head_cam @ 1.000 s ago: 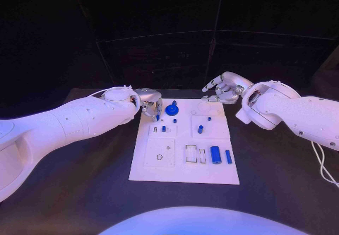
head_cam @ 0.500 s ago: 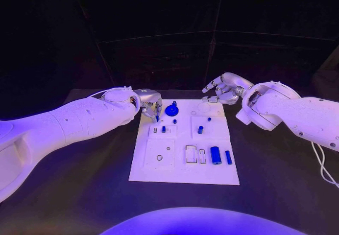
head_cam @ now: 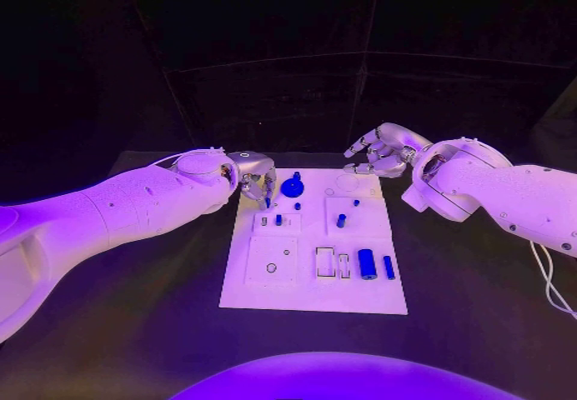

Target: Assemble the parts on the task board

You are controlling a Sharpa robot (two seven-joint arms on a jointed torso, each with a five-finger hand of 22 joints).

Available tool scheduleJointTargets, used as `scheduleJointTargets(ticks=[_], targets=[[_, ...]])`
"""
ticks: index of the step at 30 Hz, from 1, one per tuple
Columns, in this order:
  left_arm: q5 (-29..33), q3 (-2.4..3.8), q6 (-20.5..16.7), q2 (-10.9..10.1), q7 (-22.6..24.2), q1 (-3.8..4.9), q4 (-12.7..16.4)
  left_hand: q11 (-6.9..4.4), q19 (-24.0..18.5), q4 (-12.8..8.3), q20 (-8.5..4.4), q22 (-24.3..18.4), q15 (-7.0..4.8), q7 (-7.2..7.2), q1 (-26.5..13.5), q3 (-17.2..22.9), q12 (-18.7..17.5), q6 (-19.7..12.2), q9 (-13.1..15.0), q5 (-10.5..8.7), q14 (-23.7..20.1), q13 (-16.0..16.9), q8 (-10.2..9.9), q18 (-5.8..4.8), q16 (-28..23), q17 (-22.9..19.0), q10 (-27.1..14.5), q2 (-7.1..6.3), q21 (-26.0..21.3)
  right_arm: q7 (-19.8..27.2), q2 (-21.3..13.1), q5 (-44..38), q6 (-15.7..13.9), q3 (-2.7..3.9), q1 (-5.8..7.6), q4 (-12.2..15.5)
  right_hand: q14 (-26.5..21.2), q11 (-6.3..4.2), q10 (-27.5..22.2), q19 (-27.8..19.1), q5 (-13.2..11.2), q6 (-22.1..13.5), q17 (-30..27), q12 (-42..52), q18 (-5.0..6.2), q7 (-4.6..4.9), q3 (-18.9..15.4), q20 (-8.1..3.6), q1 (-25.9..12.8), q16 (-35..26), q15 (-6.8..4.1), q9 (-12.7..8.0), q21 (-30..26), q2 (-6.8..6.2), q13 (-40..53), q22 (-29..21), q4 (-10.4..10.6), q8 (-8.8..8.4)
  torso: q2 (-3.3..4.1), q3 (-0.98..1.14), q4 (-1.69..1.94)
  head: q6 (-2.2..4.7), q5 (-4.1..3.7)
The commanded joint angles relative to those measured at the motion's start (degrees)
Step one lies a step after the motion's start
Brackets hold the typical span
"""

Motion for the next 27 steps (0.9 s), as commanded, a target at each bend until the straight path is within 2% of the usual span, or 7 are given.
scheduleJointTargets(ticks=[1, 6, 12, 27], targets=[[-1.0, -0.42, 2.5, -0.1, -0.6, -0.69, 0.3, -0.41, 0.1, 0.1, -0.25, 0.1, -0.06, -0.18, 0.1, -0.4, 0.3, -0.4, 0.6, 0.26, 0.5, 0.1, 0.5, -0.24, 0.3, 0.1, -0.1, 0.64, -0.2, 0.1, 0.0, -0.2, 0.4, 0.04, 0.1, 0.1, 4.1, -0.2, -0.1, -0.3, 0.3, 0.3, 6.2, 0.3, 0.09, 0.0, -0.3, -0.14, -0.1, -0.3, -0.28, 0.1, -0.2, 0.56, 0.0, -0.1, -0.2, 0.3, 0.01, -0.01, -0.01, 0.01, 0.05], [-1.0, -0.42, 2.6, -0.4, -0.7, -0.7, 0.7, -0.4, 0.1, 0.2, -0.26, 0.1, -0.04, -0.3, -0.4, -0.8, 0.6, -1.0, 1.9, 0.4, 0.5, 0.1, 1.3, -0.23, 0.4, 0.2, -0.2, 0.6, -0.4, 0.1, 0.0, -0.2, 0.5, 0.04, 0.1, 0.1, 4.1, -0.2, -0.1, -0.3, 0.3, 0.3, 6.2, 0.3, 0.09, 0.0, -0.3, -0.14, -0.1, -0.3, -0.28, 0.1, -0.2, 0.56, 0.0, -0.1, -0.2, 0.3, 0.0, -0.02, 0.01, -0.04, -0.02], [-1.0, -0.42, 1.9, -0.7, -0.5, -0.7, 1.0, -0.36, 0.1, 0.4, -0.2, -0.1, 0.01, -0.41, -1.3, -1.3, 1.0, -1.8, 3.4, 1.55, 0.4, 0.1, 2.0, -0.19, 0.4, 0.0, -0.5, 0.49, -0.7, 0.1, 0.0, -0.3, 0.6, 0.03, 0.1, 0.1, 4.1, -0.21, -0.1, -0.4, 0.3, 0.4, 6.2, 0.3, 0.1, -0.02, -0.3, -0.15, -0.1, -0.3, -0.29, 0.1, -0.2, 0.59, 0.0, -0.2, -0.2, 0.34, 0.01, -0.02, 0.0, -0.03, 0.04], [-1.0, -0.42, 0.7, -1.3, -0.5, -0.7, 1.7, -0.32, -0.1, 0.8, -0.13, -0.5, 0.08, -0.42, -2.2, -2.1, 1.5, -2.7, 4.9, 1.82, 0.1, 0.2, 2.6, -0.11, 0.4, -0.4, -1.0, -0.27, -1.4, 0.1, 0.1, -0.3, 0.7, 0.03, 0.1, -0.1, 4.1, -0.21, -0.1, -0.4, 0.3, 0.4, 6.2, 0.3, 0.1, -0.02, -0.3, -0.15, -0.1, -0.3, -0.29, 0.1, -0.2, 0.59, 0.0, -0.2, -0.2, 0.34, 0.01, 0.0, 0.01, -0.13, 0.1]])
